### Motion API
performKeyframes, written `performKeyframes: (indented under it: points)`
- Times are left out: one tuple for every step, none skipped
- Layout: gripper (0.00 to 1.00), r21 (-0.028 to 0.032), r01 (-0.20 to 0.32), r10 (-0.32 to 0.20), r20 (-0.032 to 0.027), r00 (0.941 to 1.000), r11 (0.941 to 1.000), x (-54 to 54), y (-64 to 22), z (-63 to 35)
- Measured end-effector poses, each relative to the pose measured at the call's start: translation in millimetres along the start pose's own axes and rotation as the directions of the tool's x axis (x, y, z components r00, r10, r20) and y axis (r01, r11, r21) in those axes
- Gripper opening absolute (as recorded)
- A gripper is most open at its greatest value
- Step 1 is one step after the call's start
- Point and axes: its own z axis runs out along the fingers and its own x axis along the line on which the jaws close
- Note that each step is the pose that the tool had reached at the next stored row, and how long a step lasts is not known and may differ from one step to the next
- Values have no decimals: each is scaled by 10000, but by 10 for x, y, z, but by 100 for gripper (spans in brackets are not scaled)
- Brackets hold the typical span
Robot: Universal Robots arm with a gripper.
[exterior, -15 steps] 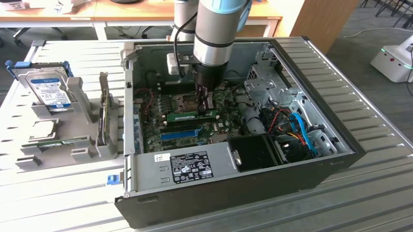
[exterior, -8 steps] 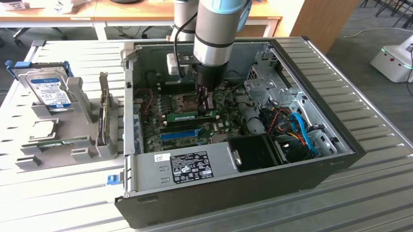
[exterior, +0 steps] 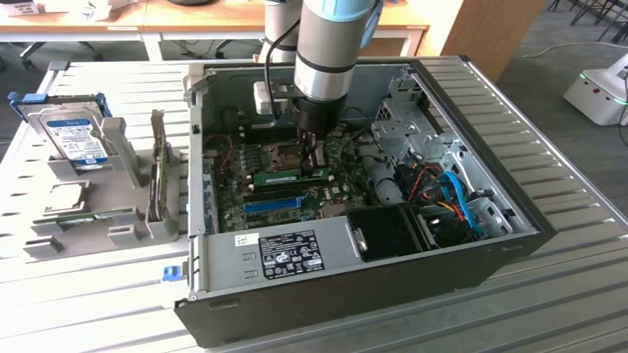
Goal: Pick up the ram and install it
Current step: 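Insert the ram into the slot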
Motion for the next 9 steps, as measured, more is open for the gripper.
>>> performKeyframes:
  points:
    - [12,-1,7,-7,0,10000,10000,0,0,0]
    - [12,-2,15,-15,-1,10000,10000,0,0,0]
    - [12,-3,26,-26,-1,10000,10000,0,0,0]
    - [12,-4,37,-37,-2,10000,10000,0,0,0]
    - [12,-4,48,-48,-2,10000,10000,0,0,0]
    - [12,-4,56,-56,-3,10000,10000,0,0,0]
    - [12,-4,57,-57,-2,10000,10000,0,0,0]
    - [12,-4,58,-58,-2,10000,10000,0,0,0]
    - [12,-4,58,-58,-1,10000,10000,0,0,2]
